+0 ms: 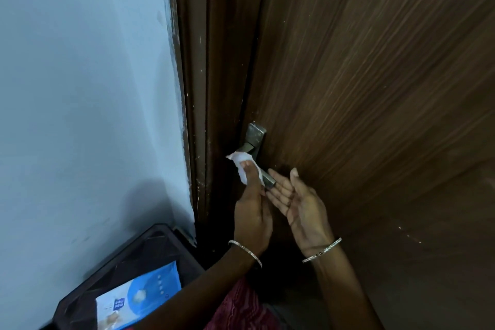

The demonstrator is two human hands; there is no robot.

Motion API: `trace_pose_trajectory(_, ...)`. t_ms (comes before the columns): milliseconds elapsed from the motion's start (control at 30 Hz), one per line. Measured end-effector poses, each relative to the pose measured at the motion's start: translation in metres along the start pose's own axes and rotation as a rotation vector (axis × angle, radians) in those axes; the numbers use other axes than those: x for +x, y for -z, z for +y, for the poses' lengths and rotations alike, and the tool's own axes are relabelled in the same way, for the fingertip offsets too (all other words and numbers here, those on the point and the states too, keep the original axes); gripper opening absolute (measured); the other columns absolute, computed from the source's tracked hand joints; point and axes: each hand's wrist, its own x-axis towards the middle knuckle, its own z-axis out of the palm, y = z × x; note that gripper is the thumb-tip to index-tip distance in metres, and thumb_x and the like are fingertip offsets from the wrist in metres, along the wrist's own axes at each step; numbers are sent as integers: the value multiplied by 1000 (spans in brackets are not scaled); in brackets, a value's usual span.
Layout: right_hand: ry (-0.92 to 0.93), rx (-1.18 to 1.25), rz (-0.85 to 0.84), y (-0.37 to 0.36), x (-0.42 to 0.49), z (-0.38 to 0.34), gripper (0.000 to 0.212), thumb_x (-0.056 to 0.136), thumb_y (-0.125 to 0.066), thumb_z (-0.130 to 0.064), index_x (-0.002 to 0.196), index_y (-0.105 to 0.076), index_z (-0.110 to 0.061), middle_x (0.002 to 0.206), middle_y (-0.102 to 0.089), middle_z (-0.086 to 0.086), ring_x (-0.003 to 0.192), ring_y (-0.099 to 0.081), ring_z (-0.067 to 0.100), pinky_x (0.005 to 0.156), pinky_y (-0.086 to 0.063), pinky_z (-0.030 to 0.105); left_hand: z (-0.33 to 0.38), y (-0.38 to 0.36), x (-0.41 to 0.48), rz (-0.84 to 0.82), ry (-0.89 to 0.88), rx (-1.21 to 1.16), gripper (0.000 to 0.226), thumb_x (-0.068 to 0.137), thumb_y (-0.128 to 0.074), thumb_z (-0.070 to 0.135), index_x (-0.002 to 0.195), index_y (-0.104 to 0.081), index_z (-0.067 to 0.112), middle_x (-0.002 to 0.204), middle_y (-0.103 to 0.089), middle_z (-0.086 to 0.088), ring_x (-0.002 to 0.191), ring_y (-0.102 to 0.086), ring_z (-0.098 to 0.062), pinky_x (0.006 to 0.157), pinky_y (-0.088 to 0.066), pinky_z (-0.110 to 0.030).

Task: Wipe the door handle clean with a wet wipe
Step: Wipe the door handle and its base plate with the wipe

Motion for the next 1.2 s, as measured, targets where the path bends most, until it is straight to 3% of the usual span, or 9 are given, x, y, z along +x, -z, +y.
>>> trace_pose_trajectory(133,9,-42,6,-1,-4,-2,53,104,-37,-44,126,-67,-7,124,-72,9,120,-66,16,103,-48,32,-3,-5,-21,-173,-15,-16,75,98,-40,10,155,7,23,102,-68,-20,68,-65,-10,64,-55,-24)
trace_pose_trajectory(200,18,-59,7,-1,-5,-3,53,104,-36,-45,125,-68,-7,123,-72,7,120,-66,14,102,-48,30,-7,-3,-20,-200,-60,17,91,94,-42,-2,151,16,38,144,-42,-30,97,-68,-21,80,-55,-24)
trace_pose_trajectory(267,31,-69,8,0,-3,0,53,104,-36,-44,125,-68,-7,126,-71,5,125,-62,14,113,-42,33,-13,1,-7,-172,-114,70,97,91,-42,-2,147,22,46,159,-17,-23,94,-66,-29,77,-55,-30)
trace_pose_trajectory(367,41,-122,21,1,-2,2,53,104,-36,-47,123,-69,-11,132,-67,2,129,-58,14,119,-35,36,-15,12,24,-83,-58,58,86,92,-39,5,152,18,27,151,-22,-38,71,-58,-23,63,-49,-38)
trace_pose_trajectory(467,53,-136,21,0,-3,2,54,103,-36,-48,125,-68,-10,135,-66,2,130,-57,14,119,-34,36,-19,20,44,1,-98,69,61,98,-34,8,151,-8,-6,150,-33,-29,117,-54,-14,101,-41,-19)
trace_pose_trajectory(567,57,-134,22,1,-4,3,52,103,-37,-47,121,-71,-12,131,-68,-1,129,-58,13,119,-34,36,-22,27,48,28,-25,20,62,90,-35,-3,151,-26,3,151,-39,-5,135,-42,-2,115,-32,-23)
trace_pose_trajectory(800,71,-176,50,-3,-4,2,52,102,-38,-47,122,-71,-13,123,-73,-4,124,-62,10,118,-37,34,-26,41,77,21,8,1,51,83,-38,2,128,-63,7,130,-61,-1,120,-56,-4,107,-39,-16)
trace_pose_trajectory(1067,66,-195,61,-2,-2,6,50,102,-37,-49,120,-73,-18,124,-72,-4,122,-63,9,118,-36,36,-20,46,93,46,221,-60,30,90,-49,17,82,-76,5,74,-72,-5,63,-60,-2,59,-42,-9)
trace_pose_trajectory(1200,64,-199,57,-1,-1,6,51,102,-37,-50,119,-74,-18,127,-71,-6,123,-62,9,118,-36,37,-17,43,91,170,363,-139,48,95,-57,35,62,-66,1,56,-61,-11,52,-57,-12,53,-43,-20)
